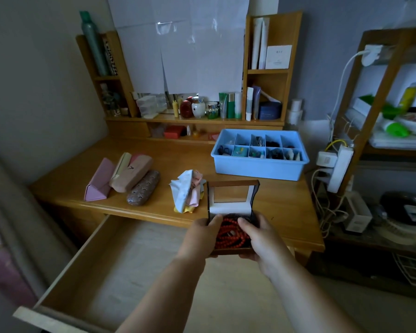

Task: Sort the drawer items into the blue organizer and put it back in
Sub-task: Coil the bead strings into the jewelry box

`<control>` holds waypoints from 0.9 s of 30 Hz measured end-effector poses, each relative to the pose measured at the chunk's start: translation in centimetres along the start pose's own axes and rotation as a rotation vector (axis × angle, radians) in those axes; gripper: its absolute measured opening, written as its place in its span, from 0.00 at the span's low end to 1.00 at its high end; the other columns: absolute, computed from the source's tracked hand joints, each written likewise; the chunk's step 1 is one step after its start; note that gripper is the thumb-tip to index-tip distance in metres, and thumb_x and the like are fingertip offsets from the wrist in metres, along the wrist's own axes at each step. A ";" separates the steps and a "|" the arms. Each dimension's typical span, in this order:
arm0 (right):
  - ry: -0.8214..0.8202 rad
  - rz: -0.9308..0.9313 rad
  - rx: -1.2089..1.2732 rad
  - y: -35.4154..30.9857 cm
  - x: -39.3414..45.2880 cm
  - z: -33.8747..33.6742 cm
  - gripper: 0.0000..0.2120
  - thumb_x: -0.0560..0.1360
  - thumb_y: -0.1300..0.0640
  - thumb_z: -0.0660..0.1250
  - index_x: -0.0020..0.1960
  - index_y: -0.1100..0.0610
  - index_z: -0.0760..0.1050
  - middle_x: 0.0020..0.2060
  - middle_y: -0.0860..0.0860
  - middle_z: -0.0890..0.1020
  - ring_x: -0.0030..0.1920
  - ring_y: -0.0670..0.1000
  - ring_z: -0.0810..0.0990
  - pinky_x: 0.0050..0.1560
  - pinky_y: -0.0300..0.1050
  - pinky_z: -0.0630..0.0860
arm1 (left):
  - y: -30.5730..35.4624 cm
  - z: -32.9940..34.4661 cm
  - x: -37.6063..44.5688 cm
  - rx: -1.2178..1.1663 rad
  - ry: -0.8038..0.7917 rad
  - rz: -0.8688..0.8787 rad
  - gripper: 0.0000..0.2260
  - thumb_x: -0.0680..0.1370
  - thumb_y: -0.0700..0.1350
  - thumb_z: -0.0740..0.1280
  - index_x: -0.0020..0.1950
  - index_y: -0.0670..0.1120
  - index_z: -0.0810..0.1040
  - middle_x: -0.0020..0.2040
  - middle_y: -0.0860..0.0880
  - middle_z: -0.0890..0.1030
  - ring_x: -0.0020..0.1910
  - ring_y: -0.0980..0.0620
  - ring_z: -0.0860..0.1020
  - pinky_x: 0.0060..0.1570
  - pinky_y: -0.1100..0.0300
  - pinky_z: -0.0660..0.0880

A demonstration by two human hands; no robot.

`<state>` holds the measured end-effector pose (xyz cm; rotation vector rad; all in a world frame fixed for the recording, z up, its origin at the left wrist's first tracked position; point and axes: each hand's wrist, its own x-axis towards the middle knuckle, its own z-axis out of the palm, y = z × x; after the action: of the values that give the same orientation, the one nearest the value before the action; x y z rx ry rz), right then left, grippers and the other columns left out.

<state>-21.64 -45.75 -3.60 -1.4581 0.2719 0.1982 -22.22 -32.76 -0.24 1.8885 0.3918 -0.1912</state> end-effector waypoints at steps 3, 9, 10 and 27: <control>-0.042 0.063 0.056 -0.1 -0.3 -0.2 0.17 0.74 0.38 0.63 0.59 0.44 0.72 0.50 0.53 0.80 0.49 0.55 0.79 0.31 0.42 0.77 | -0.3 -0.1 0.0 -0.006 -0.020 0.001 0.13 0.79 0.55 0.60 0.53 0.47 0.76 0.44 0.46 0.80 0.39 0.50 0.80 0.25 0.63 0.73; -0.384 0.345 0.782 1.1 -1.1 -1.0 0.33 0.67 0.34 0.66 0.59 0.59 0.79 0.55 0.65 0.81 0.53 0.65 0.81 0.50 0.61 0.78 | -0.2 -0.5 -0.1 -0.108 -0.073 0.008 0.16 0.79 0.59 0.58 0.47 0.48 0.76 0.44 0.44 0.81 0.40 0.47 0.80 0.32 0.58 0.76; -0.486 0.356 0.832 1.3 -1.4 -0.8 0.33 0.68 0.34 0.65 0.59 0.59 0.79 0.58 0.66 0.78 0.57 0.67 0.78 0.56 0.66 0.74 | -0.4 -0.3 0.0 -0.056 -0.072 0.038 0.17 0.79 0.60 0.58 0.46 0.48 0.76 0.43 0.46 0.80 0.40 0.48 0.80 0.36 0.58 0.76; -0.662 0.344 0.897 3.2 -3.3 0.2 0.41 0.70 0.33 0.65 0.70 0.63 0.67 0.63 0.67 0.69 0.61 0.66 0.71 0.59 0.65 0.71 | 3.8 -3.9 -0.6 0.476 -0.145 0.809 0.23 0.75 0.56 0.65 0.69 0.53 0.70 0.57 0.69 0.71 0.54 0.74 0.69 0.51 0.79 0.66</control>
<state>-25.69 -45.06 -5.62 -0.4008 0.0411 0.7179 -21.61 -30.32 4.63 2.3256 -0.5734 0.1385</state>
